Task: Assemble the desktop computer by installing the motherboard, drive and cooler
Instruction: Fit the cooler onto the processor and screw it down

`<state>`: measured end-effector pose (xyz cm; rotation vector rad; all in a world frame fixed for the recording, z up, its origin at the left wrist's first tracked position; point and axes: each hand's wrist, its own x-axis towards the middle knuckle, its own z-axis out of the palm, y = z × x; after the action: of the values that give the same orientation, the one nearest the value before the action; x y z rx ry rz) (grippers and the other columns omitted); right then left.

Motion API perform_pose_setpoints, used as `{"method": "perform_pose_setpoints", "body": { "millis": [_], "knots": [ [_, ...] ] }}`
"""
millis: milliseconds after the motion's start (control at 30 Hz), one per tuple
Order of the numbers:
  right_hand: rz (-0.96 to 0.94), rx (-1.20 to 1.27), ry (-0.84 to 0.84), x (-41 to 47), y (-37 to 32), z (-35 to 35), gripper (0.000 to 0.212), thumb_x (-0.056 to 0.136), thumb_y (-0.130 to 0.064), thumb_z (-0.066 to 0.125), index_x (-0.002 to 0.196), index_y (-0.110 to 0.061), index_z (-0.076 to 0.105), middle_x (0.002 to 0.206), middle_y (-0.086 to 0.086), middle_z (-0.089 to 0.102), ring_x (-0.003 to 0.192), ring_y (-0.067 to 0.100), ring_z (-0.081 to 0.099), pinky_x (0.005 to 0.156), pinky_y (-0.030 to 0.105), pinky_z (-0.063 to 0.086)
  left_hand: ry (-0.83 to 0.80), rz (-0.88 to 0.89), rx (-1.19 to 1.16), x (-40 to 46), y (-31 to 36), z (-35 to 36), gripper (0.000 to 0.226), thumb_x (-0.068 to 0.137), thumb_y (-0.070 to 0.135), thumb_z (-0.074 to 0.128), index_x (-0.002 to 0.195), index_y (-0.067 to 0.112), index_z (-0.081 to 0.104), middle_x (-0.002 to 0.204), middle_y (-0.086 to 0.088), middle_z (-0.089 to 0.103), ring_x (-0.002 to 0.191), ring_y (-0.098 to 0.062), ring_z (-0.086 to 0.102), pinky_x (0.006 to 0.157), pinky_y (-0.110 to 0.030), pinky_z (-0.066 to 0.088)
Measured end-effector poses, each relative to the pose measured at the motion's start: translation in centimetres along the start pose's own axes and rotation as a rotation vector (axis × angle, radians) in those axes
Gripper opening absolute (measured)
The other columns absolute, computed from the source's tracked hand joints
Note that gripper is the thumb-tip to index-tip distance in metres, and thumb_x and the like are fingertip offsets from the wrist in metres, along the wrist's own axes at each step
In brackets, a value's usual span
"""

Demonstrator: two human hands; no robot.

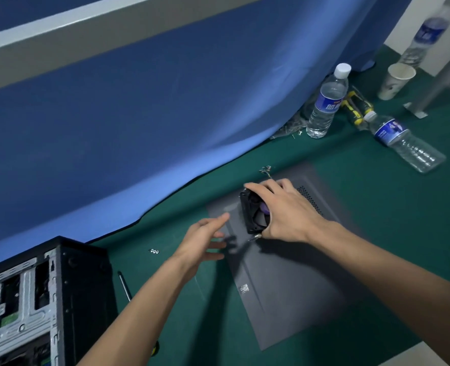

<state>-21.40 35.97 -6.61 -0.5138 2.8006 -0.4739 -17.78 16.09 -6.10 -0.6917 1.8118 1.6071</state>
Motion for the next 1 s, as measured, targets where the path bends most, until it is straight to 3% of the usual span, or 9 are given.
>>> {"method": "perform_pose_setpoints", "body": {
  "millis": [133, 233, 367, 500, 633, 733, 833, 933, 1000],
  "knots": [
    [-0.14, 0.126, 0.025, 0.1, -4.8, -0.8, 0.099, 0.058, -0.031, 0.072, 0.144, -0.03, 0.023, 0.136, -0.012, 0.038, 0.118, 0.021, 0.032, 0.096, 0.037, 0.043, -0.089, 0.085, -0.111, -1.8, 1.4, -0.4, 0.06, 0.077, 0.045, 0.068, 0.12, 0.008, 0.049, 0.103, -0.013, 0.064, 0.08, -0.026, 0.066, 0.071, -0.042, 0.056],
    [-0.229, 0.178, 0.045, 0.1, -8.0, -0.5, 0.093, 0.061, -0.027, 0.073, 0.142, -0.028, 0.027, 0.135, -0.013, 0.038, 0.118, 0.018, 0.03, 0.097, 0.035, 0.043, 0.016, 0.146, -0.116, -3.7, 0.8, -2.9, 0.052, 0.082, 0.031, 0.069, 0.121, 0.004, 0.048, 0.099, -0.014, 0.067, 0.073, -0.026, 0.067, 0.068, -0.045, 0.056],
    [-0.285, 0.347, 0.037, -0.6, -12.4, 0.1, 0.102, 0.06, -0.031, 0.076, 0.144, -0.035, 0.02, 0.139, -0.013, 0.027, 0.125, 0.011, 0.026, 0.104, 0.025, 0.03, 0.159, 0.218, -0.137, -6.7, -1.4, -7.5, 0.041, 0.081, 0.025, 0.07, 0.112, 0.004, 0.053, 0.084, -0.01, 0.07, 0.065, -0.023, 0.067, 0.06, -0.044, 0.057],
    [-0.071, 0.728, 0.026, -1.3, -17.7, 0.9, 0.102, 0.06, -0.049, 0.075, 0.143, -0.044, 0.016, 0.138, -0.015, 0.028, 0.13, 0.006, 0.031, 0.102, 0.026, 0.029, 0.287, 0.267, -0.161, -9.6, -4.0, -12.6, 0.03, 0.079, 0.025, 0.071, 0.1, 0.009, 0.057, 0.074, 0.0, 0.069, 0.059, -0.016, 0.067, 0.053, -0.04, 0.057],
    [0.108, 0.801, -0.121, -2.2, -24.0, 2.6, 0.088, 0.066, -0.054, 0.075, 0.14, -0.034, 0.03, 0.127, -0.005, 0.054, 0.113, 0.011, 0.054, 0.088, 0.027, 0.04, 0.374, 0.346, -0.156, -12.8, -6.5, -16.8, 0.045, 0.062, 0.037, 0.078, 0.094, 0.017, 0.054, 0.082, 0.002, 0.067, 0.063, -0.008, 0.068, 0.048, -0.033, 0.055],
    [0.106, 0.842, -0.179, -3.3, -29.5, 4.0, 0.062, 0.073, -0.048, 0.073, 0.122, -0.037, 0.038, 0.109, -0.02, 0.058, 0.089, -0.014, 0.057, 0.068, 0.016, 0.043, 0.363, 0.389, -0.247, -15.2, -8.8, -19.8, 0.045, 0.067, 0.034, 0.08, 0.098, 0.016, 0.053, 0.083, 0.0, 0.07, 0.068, -0.011, 0.07, 0.051, -0.037, 0.057],
    [0.065, 0.841, -0.217, -4.4, -34.8, 5.4, 0.07, 0.069, -0.043, 0.078, 0.122, -0.037, 0.032, 0.105, -0.027, 0.054, 0.074, -0.025, 0.052, 0.053, 0.004, 0.04, 0.327, 0.436, -0.368, -17.6, -12.0, -23.2, 0.032, 0.081, 0.034, 0.069, 0.1, 0.015, 0.051, 0.082, 0.0, 0.072, 0.069, -0.013, 0.07, 0.059, -0.042, 0.059],
    [0.027, 0.784, -0.187, -5.3, -39.2, 7.0, 0.086, 0.059, -0.043, 0.086, 0.123, -0.032, 0.031, 0.108, -0.026, 0.051, 0.096, -0.012, 0.056, 0.074, 0.008, 0.042, 0.26, 0.471, -0.436, -19.8, -14.9, -26.8, 0.034, 0.093, 0.044, 0.048, 0.107, 0.014, 0.054, 0.086, -0.004, 0.072, 0.067, -0.015, 0.069, 0.061, -0.042, 0.058],
    [0.042, 0.756, -0.147, -5.8, -41.7, 8.2, 0.087, 0.056, -0.043, 0.087, 0.123, -0.028, 0.033, 0.107, -0.026, 0.049, 0.098, -0.011, 0.053, 0.075, 0.008, 0.041, 0.216, 0.48, -0.455, -21.1, -16.5, -28.9, 0.036, 0.098, 0.043, 0.035, 0.107, 0.016, 0.056, 0.086, -0.006, 0.073, 0.063, -0.019, 0.069, 0.059, -0.041, 0.057]
  ]
}}
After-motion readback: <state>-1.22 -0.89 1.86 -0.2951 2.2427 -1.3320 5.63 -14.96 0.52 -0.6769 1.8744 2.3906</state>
